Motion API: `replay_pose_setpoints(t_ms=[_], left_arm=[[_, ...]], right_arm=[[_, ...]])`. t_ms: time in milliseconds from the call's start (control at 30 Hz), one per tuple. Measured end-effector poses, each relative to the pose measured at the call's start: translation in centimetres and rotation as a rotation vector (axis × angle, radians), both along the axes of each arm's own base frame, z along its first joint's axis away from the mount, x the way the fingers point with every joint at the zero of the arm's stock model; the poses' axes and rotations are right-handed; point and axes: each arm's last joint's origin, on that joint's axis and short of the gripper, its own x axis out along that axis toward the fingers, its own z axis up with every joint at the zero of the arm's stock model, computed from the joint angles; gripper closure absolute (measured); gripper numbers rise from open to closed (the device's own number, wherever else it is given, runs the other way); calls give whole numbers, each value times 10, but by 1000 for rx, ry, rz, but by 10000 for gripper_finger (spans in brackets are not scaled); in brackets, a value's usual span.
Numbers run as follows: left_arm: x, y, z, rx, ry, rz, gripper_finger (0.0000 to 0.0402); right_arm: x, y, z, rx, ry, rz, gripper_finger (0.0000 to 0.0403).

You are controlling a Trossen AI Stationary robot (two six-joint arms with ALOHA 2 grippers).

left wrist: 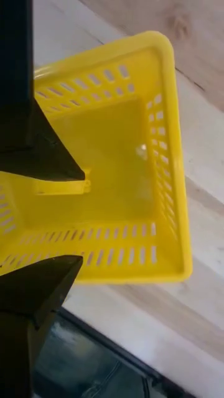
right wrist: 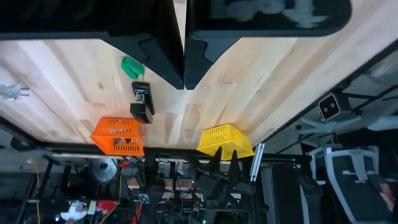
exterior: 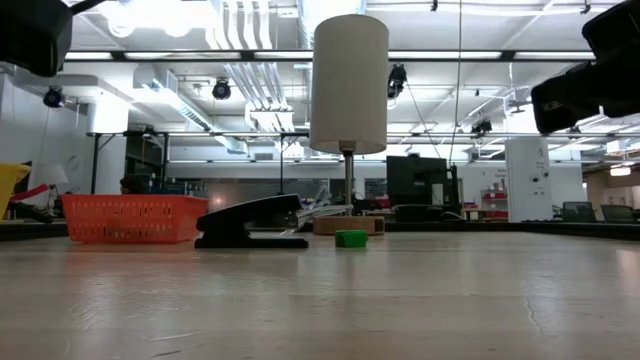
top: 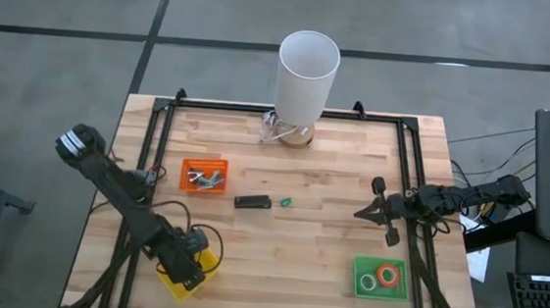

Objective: Pick and place Stapler, Stapler remover, tape
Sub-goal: Put the black stapler into the yellow bin

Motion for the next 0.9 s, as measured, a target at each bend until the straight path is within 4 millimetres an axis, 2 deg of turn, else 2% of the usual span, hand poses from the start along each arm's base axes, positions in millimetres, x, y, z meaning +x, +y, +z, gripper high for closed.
replay_pose_setpoints(t_ms=[533,800,900], left_arm=[[2,7,8,9,-50,-12,195],[8,10,21,114,-261,-92,195],[13,14,29,219,-363,-113,195]], right_arm=[[0,0,0,-59,-12,7,394],[0,0,0,-57,-12,7,394],[0,0,0,-57,-12,7,394]])
